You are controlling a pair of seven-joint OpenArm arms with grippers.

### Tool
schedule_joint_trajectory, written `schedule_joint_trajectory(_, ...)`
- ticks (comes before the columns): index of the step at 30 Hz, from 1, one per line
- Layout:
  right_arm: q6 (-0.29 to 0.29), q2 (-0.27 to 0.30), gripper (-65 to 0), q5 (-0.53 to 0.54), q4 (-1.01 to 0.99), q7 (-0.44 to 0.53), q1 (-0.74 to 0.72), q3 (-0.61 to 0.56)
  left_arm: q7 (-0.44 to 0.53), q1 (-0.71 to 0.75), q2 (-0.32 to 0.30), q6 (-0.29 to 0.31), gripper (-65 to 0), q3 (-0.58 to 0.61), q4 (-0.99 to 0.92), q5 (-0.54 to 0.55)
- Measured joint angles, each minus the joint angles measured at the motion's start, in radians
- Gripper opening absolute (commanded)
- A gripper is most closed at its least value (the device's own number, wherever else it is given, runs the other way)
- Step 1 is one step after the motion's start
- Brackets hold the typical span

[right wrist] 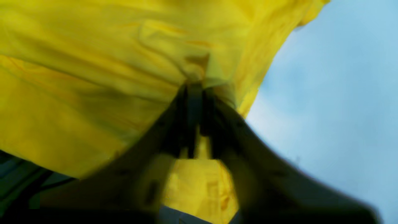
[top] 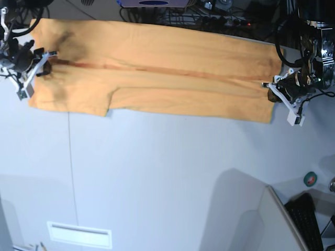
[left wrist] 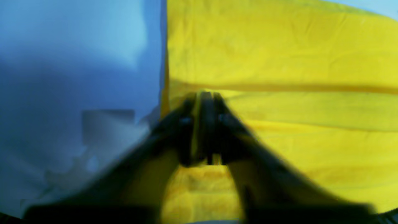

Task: Layout the t-shirt on the table in an organized manner, then fold the t-shirt properly
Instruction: 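Lower the folded edge onto the shirt and release with both grippers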

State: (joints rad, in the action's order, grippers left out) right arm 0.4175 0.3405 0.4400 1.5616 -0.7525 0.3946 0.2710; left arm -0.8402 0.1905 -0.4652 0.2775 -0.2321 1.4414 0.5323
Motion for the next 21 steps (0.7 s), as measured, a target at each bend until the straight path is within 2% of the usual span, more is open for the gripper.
schedule_joint_trajectory(1,0.0,-0.002,-40.8,-0.004,0.013,0.0,0.003,0.0,-0.001,-0.009,0.0,0.0,-33.4,0.0,0.0,0.0)
schedule_joint_trajectory(2,-0.002,-0.002,-39.9,-0.004,0.029,-0.001,0.005,0.0,0.002,-0.016,-0.001,-0.005,-27.8,-0.003,0.0,-0.002)
schedule_joint_trajectory(4,-0.002,-0.002,-41.6,-0.003,0.069,0.0,0.005,0.0,0.002,-0.025,-0.003,-0.007,-18.1,-0.01,0.008,0.002)
schedule_joint_trajectory(6,-0.002,-0.004,-43.1,0.002,0.11,0.0,0.012,0.019,-0.008,-0.019,0.011,0.0,-14.6,-0.065,0.046,0.012)
schedule_joint_trajectory(9,-0.002,-0.035,-45.0,-0.005,0.163,-0.003,0.034,0.105,-0.002,-0.021,0.031,-0.011,-15.6,-0.157,0.1,0.012)
schedule_joint_trajectory(10,-0.002,-0.048,-47.0,-0.01,0.164,-0.005,0.035,0.128,0.006,-0.023,0.043,-0.013,-17.9,-0.177,0.106,0.007)
schedule_joint_trajectory(12,-0.008,-0.07,-55.4,-0.009,0.165,-0.005,0.025,0.145,0.004,-0.021,0.07,-0.01,-29.6,-0.179,0.106,0.006)
schedule_joint_trajectory(13,-0.008,-0.078,-60.6,-0.01,0.165,-0.009,0.013,0.146,-0.003,-0.021,0.092,-0.011,-37.0,-0.171,0.105,0.004)
schedule_joint_trajectory(14,-0.009,-0.082,-65.0,-0.012,0.164,-0.011,-0.003,0.143,-0.002,-0.023,0.109,-0.011,-47.2,-0.155,0.093,-0.003)
schedule_joint_trajectory(15,-0.005,-0.084,-65.0,0.002,0.156,-0.004,-0.019,0.14,0.0,-0.024,0.121,-0.01,-57.9,-0.135,0.072,0.005)
schedule_joint_trajectory(16,-0.003,-0.089,-65.0,0.006,0.134,0.004,-0.039,0.137,-0.003,-0.035,0.129,0.002,-65.0,-0.116,0.045,0.007)
schedule_joint_trajectory(21,-0.008,-0.097,-65.0,-0.005,0.008,-0.034,-0.058,0.101,0.014,-0.131,0.126,-0.009,-65.0,-0.059,-0.133,-0.001)
